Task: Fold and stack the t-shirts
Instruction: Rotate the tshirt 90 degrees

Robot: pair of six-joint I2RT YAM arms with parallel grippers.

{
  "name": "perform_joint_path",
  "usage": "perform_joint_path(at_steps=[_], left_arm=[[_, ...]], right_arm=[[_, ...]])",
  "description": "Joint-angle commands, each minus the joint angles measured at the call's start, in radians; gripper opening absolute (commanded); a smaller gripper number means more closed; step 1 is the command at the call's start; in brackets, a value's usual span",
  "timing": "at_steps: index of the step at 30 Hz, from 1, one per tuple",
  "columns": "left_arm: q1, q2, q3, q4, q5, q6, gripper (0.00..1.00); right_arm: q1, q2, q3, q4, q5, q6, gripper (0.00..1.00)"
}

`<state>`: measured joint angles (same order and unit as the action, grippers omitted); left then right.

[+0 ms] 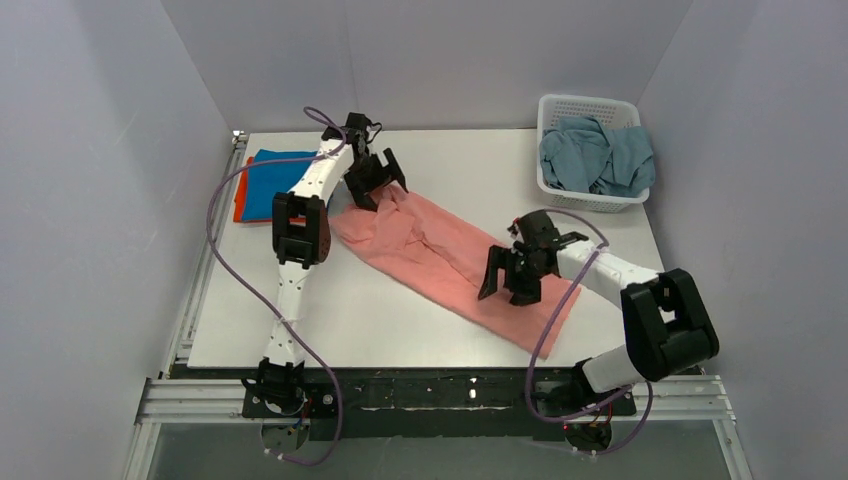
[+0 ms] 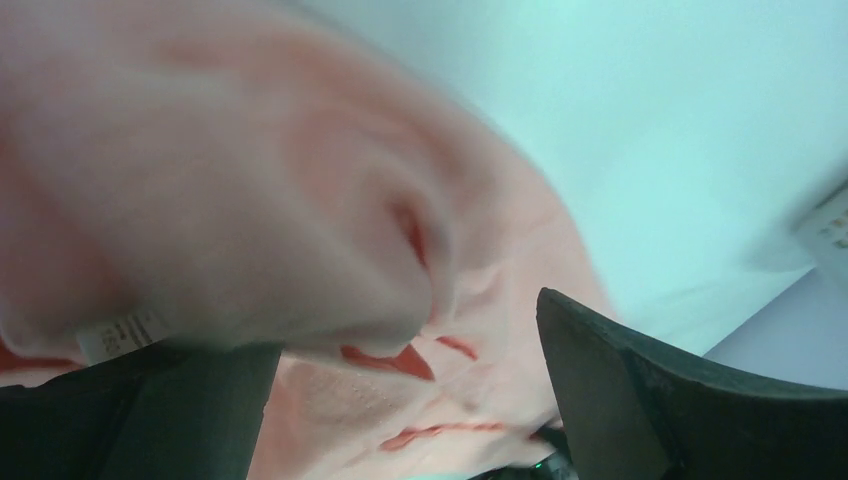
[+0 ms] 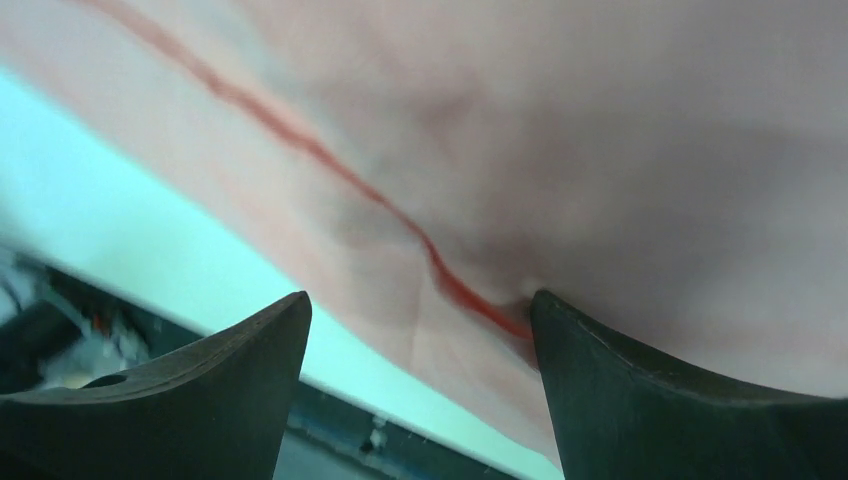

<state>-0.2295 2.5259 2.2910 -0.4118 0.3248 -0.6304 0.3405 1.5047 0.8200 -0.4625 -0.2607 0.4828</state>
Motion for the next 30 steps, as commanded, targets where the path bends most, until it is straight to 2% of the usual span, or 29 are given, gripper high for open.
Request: perform_joint_path(at_steps=[1, 5, 7, 9, 15, 21, 26, 30], left_arm=[[-0.067, 0.23, 0.184, 0.011, -0.025, -0.095, 0.98], [-0.126, 0.269, 0.231, 0.151, -0.067, -0.16, 0.98], [-0.135, 0.273, 0.244, 0.207, -0.102, -0.168, 0.98], [-0.128, 0.263, 0.291, 0.191, -0.143, -0.159, 0.98], [-0.107, 0.036, 0.205, 0.134, -0.264, -0.026, 0.98], [-0.111, -0.161, 0.096, 0.007, -0.31, 0.055, 0.98], [-0.167, -0.329, -0.156, -0.028, -0.299, 0.075, 0.98], [-0.222, -0.422, -0.451, 0.091, -0.245, 0.042, 0.98]], right_arm=[[0.231, -0.111, -0.103, -0.066, -0.207, 0.162, 0.9], [0.482, -0.148, -0.018, -0.054, -0.272, 0.178, 0.9], [0.54, -0.154, 0.038, -0.033, -0.284, 0.151, 0.91], [0.552, -0.166, 0.073, -0.023, -0.281, 0.134, 0.91], [0.534, -0.251, 0.118, -0.106, -0.067, 0.128, 0.94], [0.363, -0.354, 0.009, -0.139, 0.034, 0.173, 0.95], [0.255, -0.361, -0.048, -0.156, 0.095, 0.168, 0.96], [0.226, -0.311, -0.069, -0.111, 0.062, 0.151, 0.96]])
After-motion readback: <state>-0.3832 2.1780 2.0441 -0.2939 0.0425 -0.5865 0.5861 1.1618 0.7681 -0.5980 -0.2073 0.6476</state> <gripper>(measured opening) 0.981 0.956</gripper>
